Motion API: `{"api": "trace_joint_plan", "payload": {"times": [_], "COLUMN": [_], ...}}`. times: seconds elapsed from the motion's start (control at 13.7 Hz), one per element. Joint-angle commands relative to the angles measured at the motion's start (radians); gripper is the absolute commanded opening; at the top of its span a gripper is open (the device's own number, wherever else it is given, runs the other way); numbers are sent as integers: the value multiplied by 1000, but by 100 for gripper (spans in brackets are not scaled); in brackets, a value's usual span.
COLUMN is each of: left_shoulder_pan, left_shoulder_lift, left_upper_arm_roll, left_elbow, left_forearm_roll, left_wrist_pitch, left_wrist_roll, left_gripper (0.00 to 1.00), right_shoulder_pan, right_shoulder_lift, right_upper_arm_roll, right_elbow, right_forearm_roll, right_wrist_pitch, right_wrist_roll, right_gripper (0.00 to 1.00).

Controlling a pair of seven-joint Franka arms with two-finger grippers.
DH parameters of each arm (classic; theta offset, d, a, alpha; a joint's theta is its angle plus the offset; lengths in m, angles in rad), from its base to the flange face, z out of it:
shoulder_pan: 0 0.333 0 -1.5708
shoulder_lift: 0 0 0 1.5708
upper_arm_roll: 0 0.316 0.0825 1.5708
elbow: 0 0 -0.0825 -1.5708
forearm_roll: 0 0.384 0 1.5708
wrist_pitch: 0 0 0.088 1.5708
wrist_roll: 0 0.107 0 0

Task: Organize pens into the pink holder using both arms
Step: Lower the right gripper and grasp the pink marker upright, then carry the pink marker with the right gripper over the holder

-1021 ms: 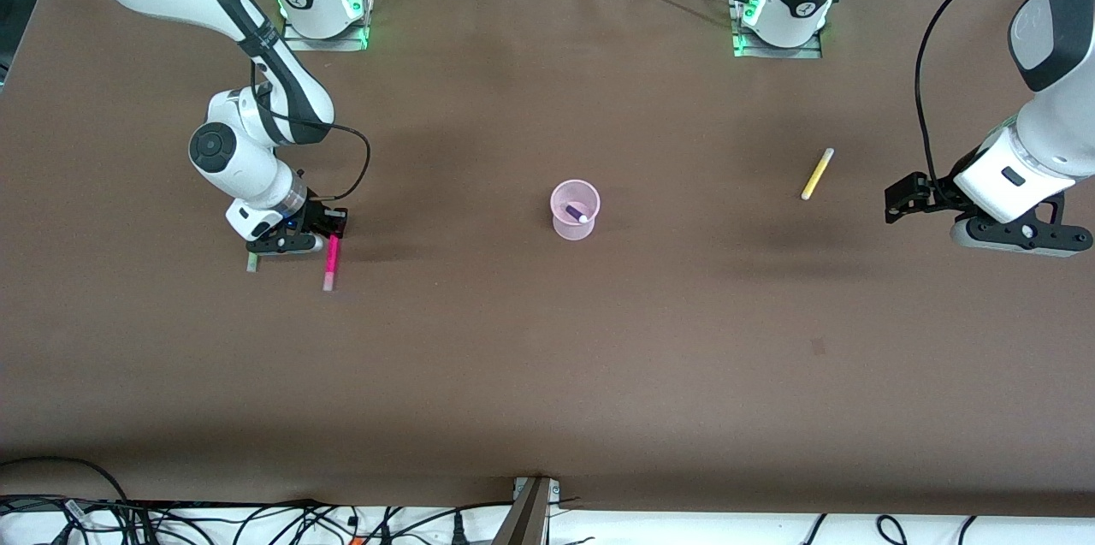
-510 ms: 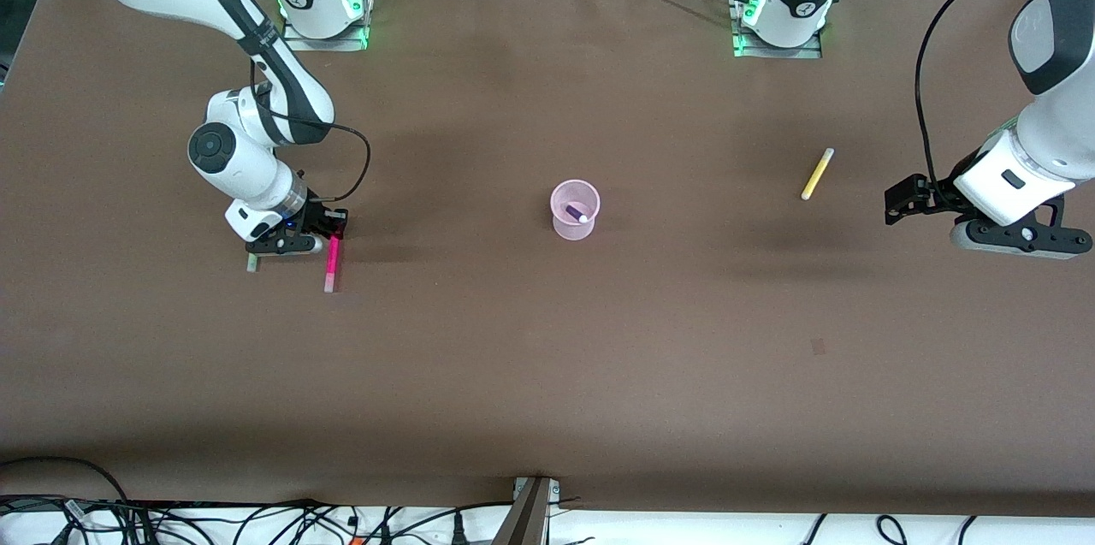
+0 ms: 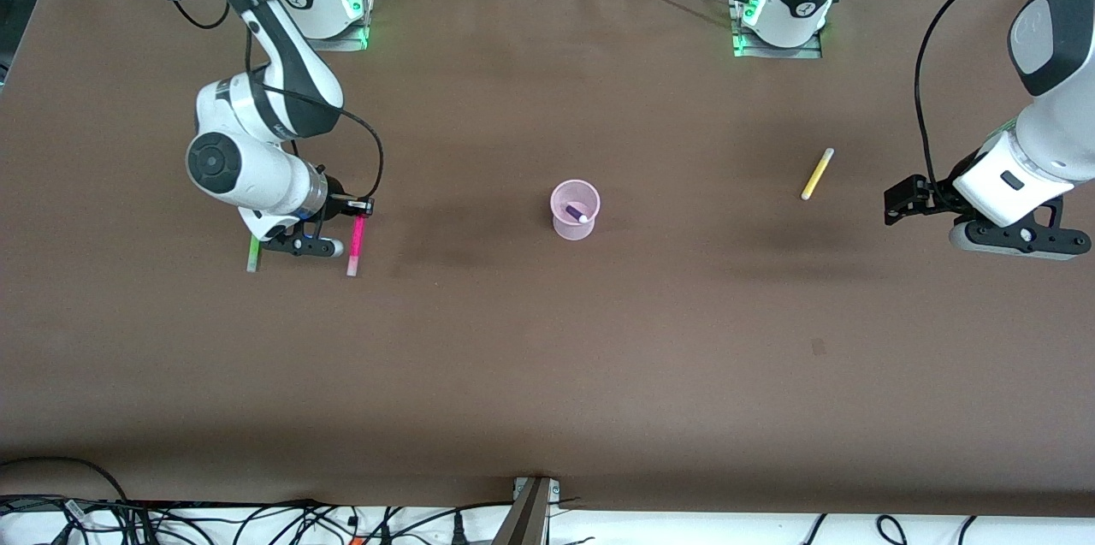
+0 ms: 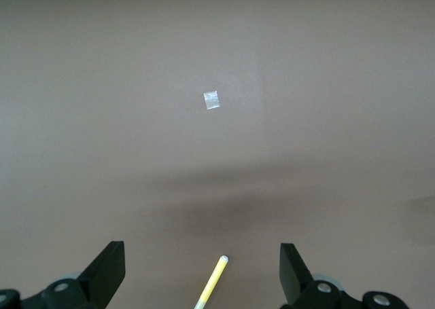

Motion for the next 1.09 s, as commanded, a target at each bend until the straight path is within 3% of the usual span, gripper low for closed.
{"api": "trace_joint_plan", "payload": {"times": [0.0, 0.44, 0.58, 1.02], "left_shoulder_pan": [0, -1, -1, -1], "left_shoulder_lift": [19, 21, 21, 27], "left_upper_arm_roll": [-2, -4, -4, -2], "left_elbow": [34, 34, 34, 34], "left_forearm_roll": [17, 17, 14, 12], "left_wrist_pitch": [-21, -21, -20, -20], "left_wrist_roll": [9, 8, 6, 6], "left_gripper": [100, 100, 100, 100], "right_shoulder_pan": [10, 173, 265, 440], "right_shoulder_lift": [22, 48, 60, 79], "right_upper_arm_roll": [0, 2, 2, 2], "right_elbow": [99, 125, 125, 127], "right_forearm_roll": [172, 557, 675, 898], "right_wrist_pitch": [-129, -66, 38, 346], "right_wrist_roll": [53, 352, 462, 780], "right_gripper": [2, 1, 1, 1]}}
